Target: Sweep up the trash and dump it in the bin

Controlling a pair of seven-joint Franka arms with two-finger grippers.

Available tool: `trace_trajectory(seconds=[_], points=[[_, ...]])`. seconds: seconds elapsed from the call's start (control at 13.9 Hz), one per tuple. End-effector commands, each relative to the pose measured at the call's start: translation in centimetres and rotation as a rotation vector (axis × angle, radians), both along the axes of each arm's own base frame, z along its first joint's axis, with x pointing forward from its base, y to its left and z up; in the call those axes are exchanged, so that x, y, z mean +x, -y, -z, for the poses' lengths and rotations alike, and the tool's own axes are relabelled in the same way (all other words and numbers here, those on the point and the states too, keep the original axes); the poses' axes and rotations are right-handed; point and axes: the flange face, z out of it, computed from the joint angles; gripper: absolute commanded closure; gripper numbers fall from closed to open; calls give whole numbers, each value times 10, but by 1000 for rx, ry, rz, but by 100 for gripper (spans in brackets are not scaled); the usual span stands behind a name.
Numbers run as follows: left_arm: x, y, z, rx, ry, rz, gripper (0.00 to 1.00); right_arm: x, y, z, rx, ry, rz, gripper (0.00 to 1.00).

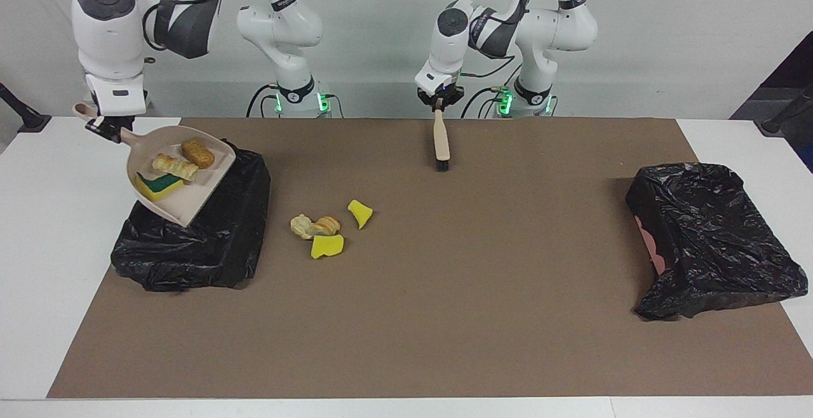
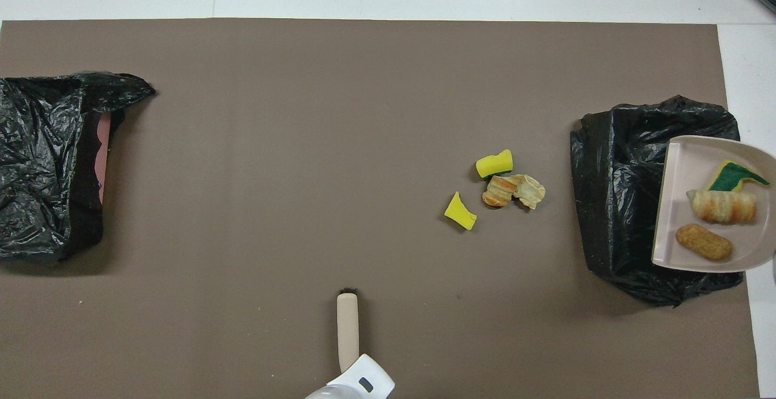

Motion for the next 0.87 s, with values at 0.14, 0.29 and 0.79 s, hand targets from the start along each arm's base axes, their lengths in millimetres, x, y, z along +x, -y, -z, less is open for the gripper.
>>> trace_trajectory(seconds=[0.14, 0.29, 0.79], points=[[11, 2, -2, -35, -39, -11, 0, 11, -55, -4, -225, -84, -270, 100], [47, -4, -33, -115, -9, -16, 0, 13, -64, -4, -267, -122, -339, 100], [217, -90, -131, -24, 193, 118, 0, 15, -96, -5, -420, -191, -432, 100]])
